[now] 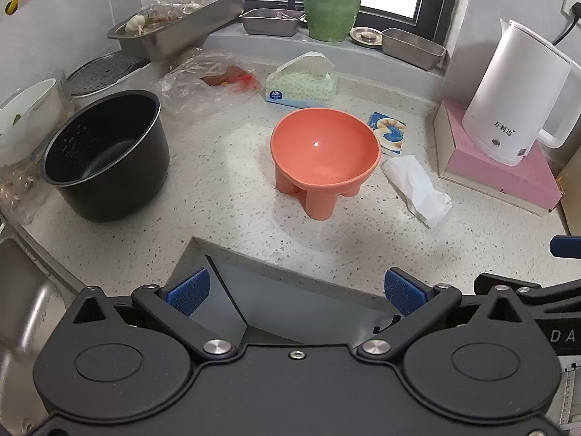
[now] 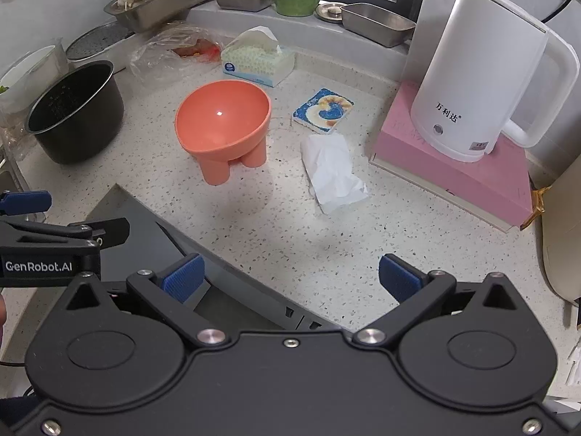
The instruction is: Clean bowl
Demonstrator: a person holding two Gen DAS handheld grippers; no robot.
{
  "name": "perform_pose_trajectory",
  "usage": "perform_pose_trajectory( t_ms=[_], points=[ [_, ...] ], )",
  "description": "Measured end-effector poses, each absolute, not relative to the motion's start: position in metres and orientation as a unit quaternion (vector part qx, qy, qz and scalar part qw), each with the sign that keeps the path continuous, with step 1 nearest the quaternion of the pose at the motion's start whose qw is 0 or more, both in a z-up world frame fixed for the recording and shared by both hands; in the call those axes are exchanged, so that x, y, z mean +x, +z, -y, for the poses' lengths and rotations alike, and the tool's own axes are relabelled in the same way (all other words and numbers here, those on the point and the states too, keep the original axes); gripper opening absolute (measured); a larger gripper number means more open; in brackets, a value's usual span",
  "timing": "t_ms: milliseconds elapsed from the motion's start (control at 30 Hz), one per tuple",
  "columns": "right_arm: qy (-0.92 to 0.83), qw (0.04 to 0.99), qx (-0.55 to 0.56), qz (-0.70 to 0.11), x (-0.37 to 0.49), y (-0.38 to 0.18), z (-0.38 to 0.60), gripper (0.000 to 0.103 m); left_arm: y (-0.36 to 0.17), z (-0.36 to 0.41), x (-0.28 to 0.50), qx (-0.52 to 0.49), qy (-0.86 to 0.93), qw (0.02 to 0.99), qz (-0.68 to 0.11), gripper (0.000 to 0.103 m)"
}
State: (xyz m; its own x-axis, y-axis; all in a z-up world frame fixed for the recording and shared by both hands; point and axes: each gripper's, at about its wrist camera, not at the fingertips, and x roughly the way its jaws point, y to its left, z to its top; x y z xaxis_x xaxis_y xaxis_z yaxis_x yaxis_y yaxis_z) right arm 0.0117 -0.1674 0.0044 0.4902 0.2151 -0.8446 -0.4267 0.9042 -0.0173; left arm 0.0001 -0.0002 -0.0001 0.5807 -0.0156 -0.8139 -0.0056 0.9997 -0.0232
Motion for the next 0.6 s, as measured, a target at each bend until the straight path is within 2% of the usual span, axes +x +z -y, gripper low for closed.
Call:
perform_pose_trajectory(
  t_ms=[600],
  points=[
    [0.198,0.852,-0.113,-0.471,0.0206,0.0014,0.1682,0.103,-0.0018,0.0009,0.0077,-0.005,-0.004,0.887,-0.462,0.103]
  ],
)
